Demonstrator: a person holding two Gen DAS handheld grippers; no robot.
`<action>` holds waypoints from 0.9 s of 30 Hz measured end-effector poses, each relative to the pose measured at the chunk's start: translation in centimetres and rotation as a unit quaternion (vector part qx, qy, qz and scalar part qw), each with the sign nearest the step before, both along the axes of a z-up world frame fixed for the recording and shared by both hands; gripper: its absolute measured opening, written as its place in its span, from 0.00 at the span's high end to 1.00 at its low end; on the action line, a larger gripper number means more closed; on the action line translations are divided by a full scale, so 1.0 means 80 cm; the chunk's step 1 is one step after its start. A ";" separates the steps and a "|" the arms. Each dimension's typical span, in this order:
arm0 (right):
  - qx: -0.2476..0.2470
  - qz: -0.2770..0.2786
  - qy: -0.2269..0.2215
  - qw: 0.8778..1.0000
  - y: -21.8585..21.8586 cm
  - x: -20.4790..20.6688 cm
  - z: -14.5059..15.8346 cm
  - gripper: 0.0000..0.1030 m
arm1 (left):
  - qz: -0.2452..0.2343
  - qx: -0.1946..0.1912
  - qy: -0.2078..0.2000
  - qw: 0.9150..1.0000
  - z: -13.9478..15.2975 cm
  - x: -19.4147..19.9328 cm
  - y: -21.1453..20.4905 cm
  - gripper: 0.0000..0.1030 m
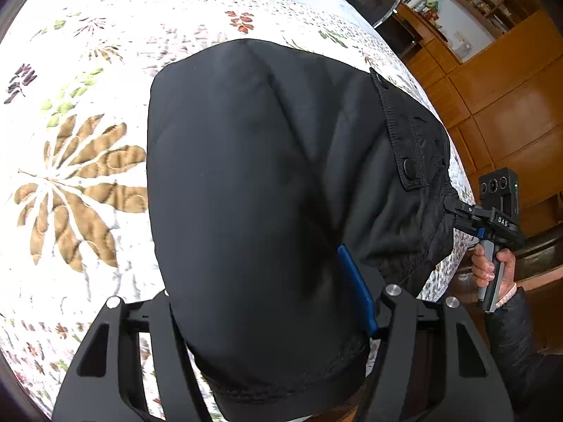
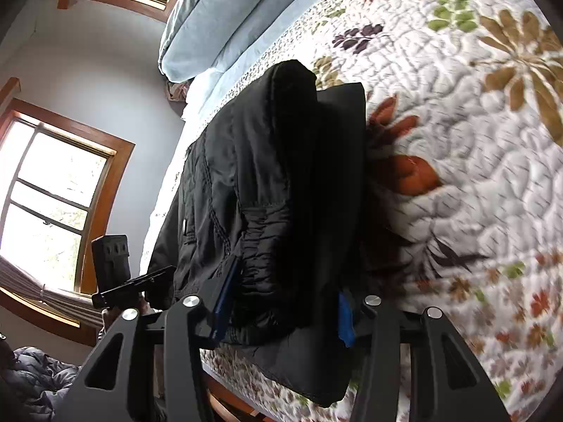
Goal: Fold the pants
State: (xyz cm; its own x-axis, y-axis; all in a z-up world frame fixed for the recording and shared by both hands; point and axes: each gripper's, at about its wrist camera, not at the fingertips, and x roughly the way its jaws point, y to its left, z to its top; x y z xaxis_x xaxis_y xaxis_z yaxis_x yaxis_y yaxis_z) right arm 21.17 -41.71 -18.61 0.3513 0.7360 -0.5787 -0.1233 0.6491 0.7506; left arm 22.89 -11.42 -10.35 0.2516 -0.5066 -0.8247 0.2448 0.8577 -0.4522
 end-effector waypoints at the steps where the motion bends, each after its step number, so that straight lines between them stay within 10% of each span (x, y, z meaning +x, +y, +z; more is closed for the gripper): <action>1: -0.001 0.002 0.000 1.000 0.003 0.005 0.000 0.53 | 0.002 0.001 -0.001 1.000 0.000 0.001 0.004 0.38; 27: 0.002 0.064 -0.010 0.998 0.137 0.132 0.005 0.53 | 0.074 0.040 -0.036 0.996 0.006 0.065 0.132 0.38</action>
State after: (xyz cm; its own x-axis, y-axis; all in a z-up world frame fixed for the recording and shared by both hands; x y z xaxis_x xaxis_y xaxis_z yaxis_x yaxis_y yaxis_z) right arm 31.75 -30.77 -18.24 0.2656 0.7777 -0.5697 -0.2212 0.6244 0.7492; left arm 28.05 -0.84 -9.83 0.3792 -0.3925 -0.8379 0.1420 0.9195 -0.3665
